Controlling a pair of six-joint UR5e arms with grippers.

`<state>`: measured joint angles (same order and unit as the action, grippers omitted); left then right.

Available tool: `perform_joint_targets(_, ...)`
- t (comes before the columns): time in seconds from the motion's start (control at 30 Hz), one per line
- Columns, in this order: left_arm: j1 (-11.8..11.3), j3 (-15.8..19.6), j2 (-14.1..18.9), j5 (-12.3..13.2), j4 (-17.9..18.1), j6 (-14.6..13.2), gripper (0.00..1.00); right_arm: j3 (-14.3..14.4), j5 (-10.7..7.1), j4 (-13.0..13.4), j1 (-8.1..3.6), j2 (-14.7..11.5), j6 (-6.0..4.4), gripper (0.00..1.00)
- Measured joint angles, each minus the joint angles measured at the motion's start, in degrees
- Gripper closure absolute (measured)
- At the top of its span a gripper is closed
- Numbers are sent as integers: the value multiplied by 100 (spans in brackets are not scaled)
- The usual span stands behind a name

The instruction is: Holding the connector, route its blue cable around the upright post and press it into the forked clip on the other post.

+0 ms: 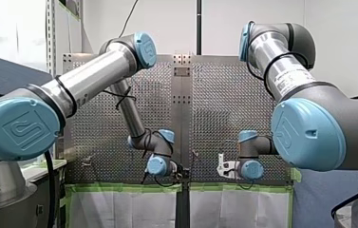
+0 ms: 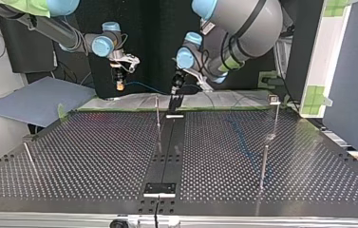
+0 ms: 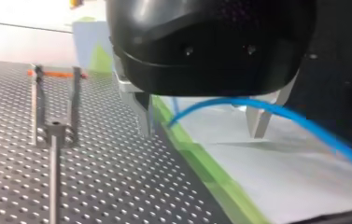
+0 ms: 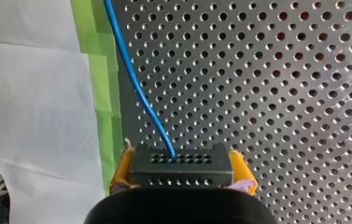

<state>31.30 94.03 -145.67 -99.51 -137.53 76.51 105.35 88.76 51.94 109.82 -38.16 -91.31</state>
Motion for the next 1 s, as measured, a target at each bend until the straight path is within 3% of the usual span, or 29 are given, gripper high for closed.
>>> perform_joint_targets(0.2, 116, -26, 0, -104, 213, 257, 1, 0, -128, 44, 19, 0, 44, 100)
perform_joint_targets(0.47, 220, -60, -5, -357, 241, 593, 1, 0, -339, 127, 34, -3, 94, 100)
perform_joint_targets(1.0, 340, -62, -8, -418, 163, 1361, 1, 0, -817, 196, 0, -4, 74, 100)
